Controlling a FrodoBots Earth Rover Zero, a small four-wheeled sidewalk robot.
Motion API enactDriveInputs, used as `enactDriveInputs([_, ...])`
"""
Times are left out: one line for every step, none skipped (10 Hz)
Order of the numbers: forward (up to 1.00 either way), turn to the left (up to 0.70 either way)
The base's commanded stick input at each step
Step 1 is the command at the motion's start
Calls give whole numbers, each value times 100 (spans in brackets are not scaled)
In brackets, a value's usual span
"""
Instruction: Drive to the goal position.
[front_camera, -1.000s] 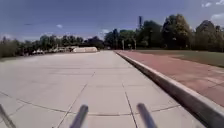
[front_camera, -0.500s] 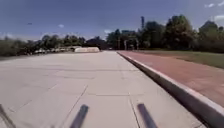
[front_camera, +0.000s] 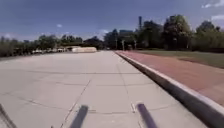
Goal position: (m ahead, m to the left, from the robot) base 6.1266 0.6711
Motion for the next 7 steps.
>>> enactDriveInputs([70, 0])
enactDriveInputs([70, 0])
enactDriveInputs([70, 0])
enactDriveInputs([70, -9])
enactDriveInputs([70, -22])
enactDriveInputs([70, -30])
enactDriveInputs([70, -18])
